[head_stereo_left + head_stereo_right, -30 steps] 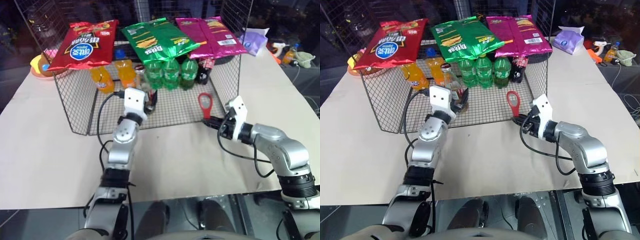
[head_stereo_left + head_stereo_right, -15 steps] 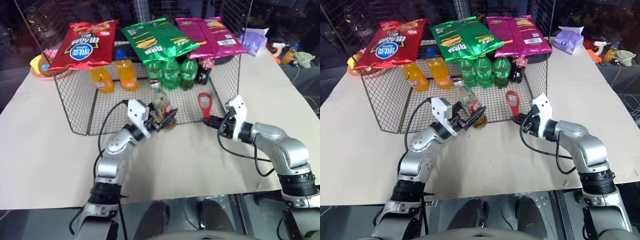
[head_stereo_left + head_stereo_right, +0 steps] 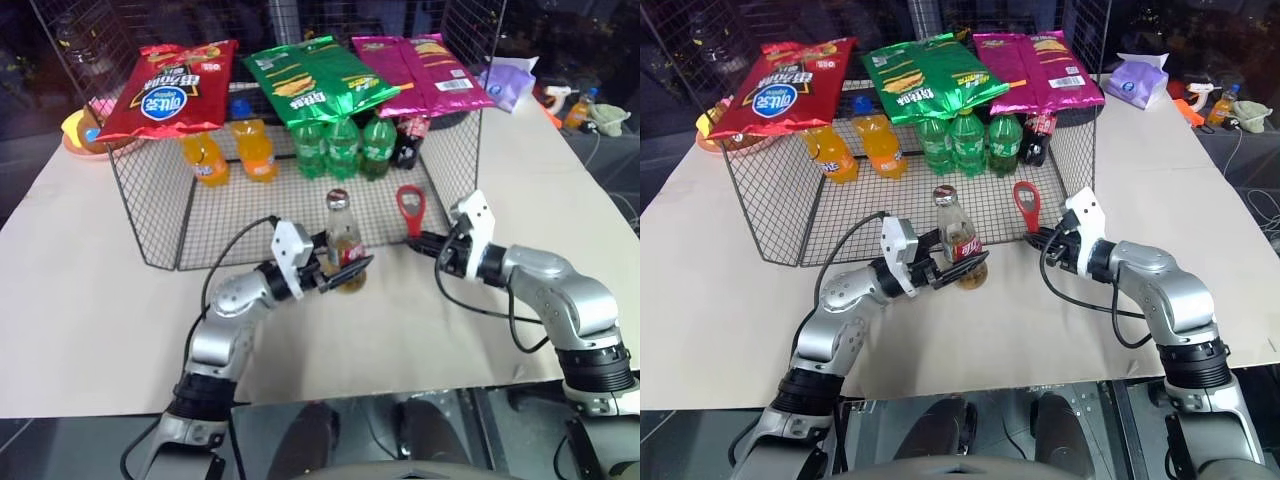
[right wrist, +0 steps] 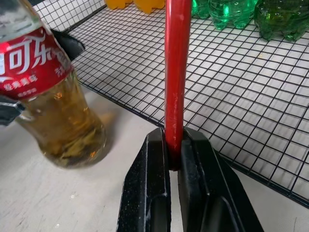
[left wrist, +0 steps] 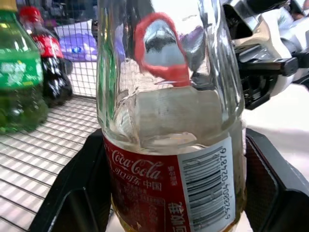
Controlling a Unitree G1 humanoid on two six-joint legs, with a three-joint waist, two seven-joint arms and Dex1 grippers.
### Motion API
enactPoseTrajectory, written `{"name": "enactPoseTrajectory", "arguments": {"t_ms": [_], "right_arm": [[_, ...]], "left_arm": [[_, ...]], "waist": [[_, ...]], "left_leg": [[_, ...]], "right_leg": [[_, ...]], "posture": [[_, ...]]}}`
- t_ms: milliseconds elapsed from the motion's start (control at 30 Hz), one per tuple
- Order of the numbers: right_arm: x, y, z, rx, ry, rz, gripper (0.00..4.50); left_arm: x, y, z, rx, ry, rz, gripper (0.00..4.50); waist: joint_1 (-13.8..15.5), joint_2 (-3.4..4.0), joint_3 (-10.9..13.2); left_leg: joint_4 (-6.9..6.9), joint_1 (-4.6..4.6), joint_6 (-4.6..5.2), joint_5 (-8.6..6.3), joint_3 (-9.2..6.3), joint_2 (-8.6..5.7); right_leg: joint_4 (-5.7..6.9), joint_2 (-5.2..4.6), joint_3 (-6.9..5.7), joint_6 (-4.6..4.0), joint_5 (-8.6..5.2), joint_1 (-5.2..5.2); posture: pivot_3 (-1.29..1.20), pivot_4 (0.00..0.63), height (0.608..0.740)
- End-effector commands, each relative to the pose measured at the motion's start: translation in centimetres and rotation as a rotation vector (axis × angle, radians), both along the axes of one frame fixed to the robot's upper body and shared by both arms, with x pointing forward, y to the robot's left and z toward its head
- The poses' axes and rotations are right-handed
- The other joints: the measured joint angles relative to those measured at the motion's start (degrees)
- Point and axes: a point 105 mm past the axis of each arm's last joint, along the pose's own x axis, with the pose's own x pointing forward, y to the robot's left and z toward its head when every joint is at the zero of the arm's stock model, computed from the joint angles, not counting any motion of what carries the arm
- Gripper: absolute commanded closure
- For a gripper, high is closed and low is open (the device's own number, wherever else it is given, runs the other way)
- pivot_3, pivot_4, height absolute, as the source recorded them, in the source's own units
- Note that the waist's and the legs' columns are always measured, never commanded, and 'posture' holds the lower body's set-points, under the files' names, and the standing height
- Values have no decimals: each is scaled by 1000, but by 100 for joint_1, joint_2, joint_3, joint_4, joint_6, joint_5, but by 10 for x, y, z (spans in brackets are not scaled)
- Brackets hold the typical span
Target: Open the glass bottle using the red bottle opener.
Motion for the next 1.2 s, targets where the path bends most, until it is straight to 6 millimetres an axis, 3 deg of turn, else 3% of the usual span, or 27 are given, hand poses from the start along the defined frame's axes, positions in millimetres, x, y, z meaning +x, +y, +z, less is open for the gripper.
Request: {"name": "enactPoseTrajectory", "arguments": {"t_ms": [33,500,567,633,867,1033,1200], "right_arm": [[1,-3,12,9,-56,-3,4500],[1,-2,12,11,-62,-3,4500],[1,-2,12,10,-62,-3,4500],[1,-3,12,10,-62,-3,4500],[2,-2,11,8,-58,1,4500],[2,-1,12,7,-60,3,4500],[2,0,15,12,-70,13,4500]], "left_arm": [[1,-2,15,-6,-97,5,1704],[-4,1,6,50,-134,-3,1704],[-4,1,6,41,-135,5,702],[-4,1,6,37,-138,10,7],[-3,7,21,-54,-177,42,7],[-5,9,46,-161,-204,36,7],[-10,8,48,-161,-196,0,7]], "waist": [[1,0,0],[0,0,0],[0,0,0],[3,0,0],[2,1,0],[2,0,0],[0,0,0]], "left_leg": [[0,0,0,0,0,0],[0,0,0,0,-1,0],[0,0,0,0,-1,0],[0,2,0,0,-1,1],[0,3,0,0,-1,1],[0,3,1,0,-1,2],[0,3,0,0,-1,2]], "right_leg": [[0,0,0,0,0,0],[0,0,0,0,0,0],[0,0,0,0,0,0],[0,-1,0,0,0,2],[0,-1,0,0,0,2],[0,-1,0,0,0,3],[0,0,0,0,0,3]], "posture": [[0,150,740],[0,150,740],[0,150,740],[0,150,740],[0,150,740],[0,150,740],[0,150,740]]}}
